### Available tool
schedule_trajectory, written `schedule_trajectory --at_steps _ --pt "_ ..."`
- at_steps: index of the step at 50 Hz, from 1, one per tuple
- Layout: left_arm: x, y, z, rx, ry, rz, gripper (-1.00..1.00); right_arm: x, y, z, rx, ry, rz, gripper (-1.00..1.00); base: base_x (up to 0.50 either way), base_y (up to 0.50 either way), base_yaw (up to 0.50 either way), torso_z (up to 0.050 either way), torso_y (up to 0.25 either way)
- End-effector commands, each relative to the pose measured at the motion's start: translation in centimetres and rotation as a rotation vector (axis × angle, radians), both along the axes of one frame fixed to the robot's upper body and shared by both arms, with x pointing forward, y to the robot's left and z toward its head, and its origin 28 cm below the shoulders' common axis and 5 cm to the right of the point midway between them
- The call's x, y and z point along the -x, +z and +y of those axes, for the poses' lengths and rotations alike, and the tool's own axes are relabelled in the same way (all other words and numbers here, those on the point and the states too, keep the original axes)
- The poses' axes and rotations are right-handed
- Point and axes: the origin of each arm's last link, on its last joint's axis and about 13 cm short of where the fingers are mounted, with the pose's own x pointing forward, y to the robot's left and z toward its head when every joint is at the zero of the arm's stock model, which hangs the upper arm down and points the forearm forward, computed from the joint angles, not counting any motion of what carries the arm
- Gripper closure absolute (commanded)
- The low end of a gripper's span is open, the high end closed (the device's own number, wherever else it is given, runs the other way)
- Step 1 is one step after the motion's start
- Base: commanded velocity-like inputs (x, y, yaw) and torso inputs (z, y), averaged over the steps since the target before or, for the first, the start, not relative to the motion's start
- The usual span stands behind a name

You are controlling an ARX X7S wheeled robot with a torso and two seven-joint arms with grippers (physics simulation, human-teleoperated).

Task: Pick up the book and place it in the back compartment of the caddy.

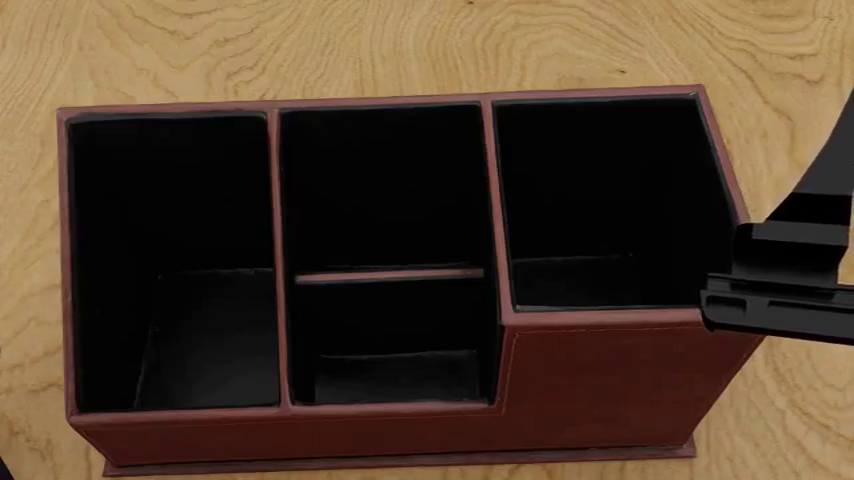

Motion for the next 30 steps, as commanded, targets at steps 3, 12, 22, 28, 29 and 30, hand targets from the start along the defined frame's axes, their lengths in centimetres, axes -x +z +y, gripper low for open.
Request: schedule_trajectory --at_steps 3,12,22,28,29,30 --pt "-1.0 -0.7 0.5 0.015 0.039 0.05 -1.0 0.0 0.1 0.0 0.001 0.0 -0.002 -1.0 0.0 0.0 0.0 0.0 0.0" --pt "-1.5 -1.6 0.7 0.018 0.045 0.079 -1.0 0.0 0.0 -0.1 0.0 -0.004 -0.001 -1.0 0.0 0.0 0.0 0.0 0.0" --pt "-2.1 -2.0 0.8 0.029 0.059 0.11 -1.0 -0.1 -0.1 0.0 0.001 -0.003 0.004 -1.0 0.0 0.0 0.0 0.0 0.0" --pt "-2.5 -2.2 0.9 0.021 0.05 0.12 -1.0 -0.1 -0.1 0.0 0.002 -0.002 0.004 -1.0 0.0 0.0 0.0 0.0 0.0" --pt "-2.7 -2.3 0.9 0.019 0.051 0.123 -1.0 -0.1 -0.1 0.0 0.002 -0.002 0.004 -1.0 0.0 0.0 0.0 0.0 0.0" --pt "-2.7 -2.3 0.9 0.02 0.052 0.124 -1.0 -0.1 -0.1 0.0 0.002 -0.002 0.004 -1.0 0.0 0.0 0.0 0.0 0.0"
